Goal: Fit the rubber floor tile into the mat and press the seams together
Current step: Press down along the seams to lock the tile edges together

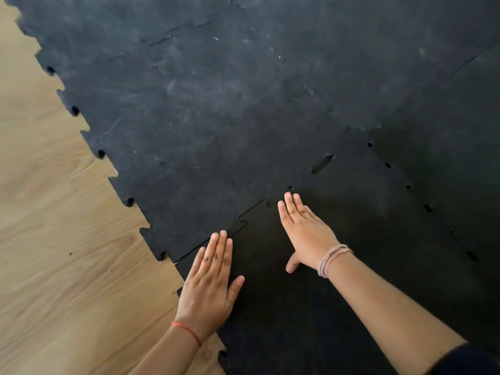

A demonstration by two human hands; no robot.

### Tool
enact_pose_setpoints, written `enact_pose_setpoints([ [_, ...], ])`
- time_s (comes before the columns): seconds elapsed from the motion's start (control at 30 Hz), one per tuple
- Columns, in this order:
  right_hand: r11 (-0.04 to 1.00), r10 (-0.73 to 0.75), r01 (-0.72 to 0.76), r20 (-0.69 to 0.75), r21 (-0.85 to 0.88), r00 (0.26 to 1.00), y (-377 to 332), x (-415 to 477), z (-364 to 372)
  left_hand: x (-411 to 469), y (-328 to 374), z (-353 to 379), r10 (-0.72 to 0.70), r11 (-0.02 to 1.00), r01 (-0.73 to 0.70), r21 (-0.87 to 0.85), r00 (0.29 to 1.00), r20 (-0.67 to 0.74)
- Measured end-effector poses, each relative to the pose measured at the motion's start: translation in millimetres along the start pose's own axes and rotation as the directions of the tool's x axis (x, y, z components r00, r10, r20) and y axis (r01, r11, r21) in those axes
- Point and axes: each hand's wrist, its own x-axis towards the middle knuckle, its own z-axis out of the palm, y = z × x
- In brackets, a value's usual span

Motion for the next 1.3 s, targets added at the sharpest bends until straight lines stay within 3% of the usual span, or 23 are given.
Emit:
enact_pose_setpoints([
  [0.17,0.999,0.034,-0.033,0.042,-0.009,0.999,-3,7,-5,8,1,-1,0.014,0.998,-0.014,0.069,1.000,0.009],
  [0.27,0.991,0.039,-0.039,0.004,0.128,0.999,0,0,-3,7,-1,-2,0.028,0.998,-0.028,0.059,1.000,-0.012],
  [0.33,0.968,0.122,-0.109,-0.041,0.228,0.992,14,-2,-7,28,3,-5,0.118,0.992,-0.117,0.050,0.993,-0.028],
  [0.47,0.970,0.199,-0.185,-0.075,0.158,0.977,38,5,-15,102,38,-6,0.342,0.933,-0.335,0.134,0.939,-0.035],
  [0.67,0.971,0.196,-0.194,0.000,0.138,0.981,41,21,-15,126,57,1,0.339,0.931,-0.333,0.149,0.941,-0.016],
  [0.87,0.964,0.058,-0.054,-0.006,0.260,0.998,76,15,-25,136,60,-3,0.355,0.923,-0.352,0.157,0.935,0.010],
  [1.03,0.941,0.304,-0.280,-0.110,0.189,0.946,119,12,-21,191,84,-12,0.436,0.890,-0.423,0.172,0.899,-0.040],
  [1.13,0.970,0.229,-0.221,-0.083,0.099,0.970,127,25,-27,195,86,-10,0.449,0.882,-0.442,0.164,0.894,-0.003],
  [1.3,0.966,0.245,-0.247,0.031,0.076,0.969,127,33,-36,197,86,-15,0.441,0.882,-0.446,0.154,0.895,0.067],
])
